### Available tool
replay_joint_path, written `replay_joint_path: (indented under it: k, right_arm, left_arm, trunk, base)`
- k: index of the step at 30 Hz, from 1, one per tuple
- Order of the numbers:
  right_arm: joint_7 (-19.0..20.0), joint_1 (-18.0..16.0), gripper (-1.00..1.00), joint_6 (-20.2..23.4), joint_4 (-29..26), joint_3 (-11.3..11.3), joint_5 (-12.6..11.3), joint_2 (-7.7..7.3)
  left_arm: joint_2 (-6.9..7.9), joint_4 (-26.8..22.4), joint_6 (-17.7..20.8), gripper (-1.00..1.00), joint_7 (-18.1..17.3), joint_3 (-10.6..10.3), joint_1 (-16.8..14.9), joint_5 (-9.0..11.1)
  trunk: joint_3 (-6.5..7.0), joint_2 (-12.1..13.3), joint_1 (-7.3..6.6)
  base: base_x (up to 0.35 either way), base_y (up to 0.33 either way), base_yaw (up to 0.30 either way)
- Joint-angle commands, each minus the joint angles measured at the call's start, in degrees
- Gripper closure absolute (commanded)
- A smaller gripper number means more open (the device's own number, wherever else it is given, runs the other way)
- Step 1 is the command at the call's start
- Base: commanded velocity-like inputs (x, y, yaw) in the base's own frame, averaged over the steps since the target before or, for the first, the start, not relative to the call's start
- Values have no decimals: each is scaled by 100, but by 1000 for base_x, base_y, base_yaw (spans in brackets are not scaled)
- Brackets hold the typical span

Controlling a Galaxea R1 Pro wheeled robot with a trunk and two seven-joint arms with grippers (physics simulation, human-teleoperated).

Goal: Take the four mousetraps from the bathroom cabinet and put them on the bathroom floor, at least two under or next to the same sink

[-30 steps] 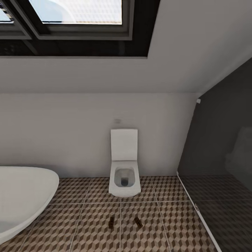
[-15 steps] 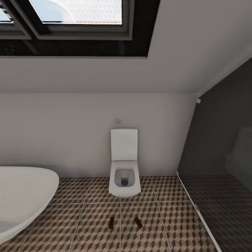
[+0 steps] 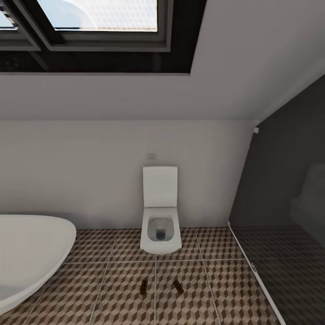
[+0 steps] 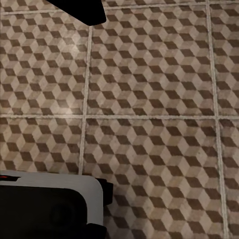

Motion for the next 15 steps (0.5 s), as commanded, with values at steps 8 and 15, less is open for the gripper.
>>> replay_joint_path:
  k: [8, 15]
  right_arm:
    - [-15, -6, -100, -19, 5, 51, -48, 4]
    - [-18, -6, -100, -19, 6, 49, -48, -3]
  left_arm:
    - [-39, 15, -20, -100, 5, -34, -6, 10]
    - [-142, 18, -13, -100, -2, -33, -6, 13]
  trunk:
    - [-13, -13, 3]
    - [-13, -13, 3]
  base:
    - [0, 0, 0]
    - [0, 0, 0]
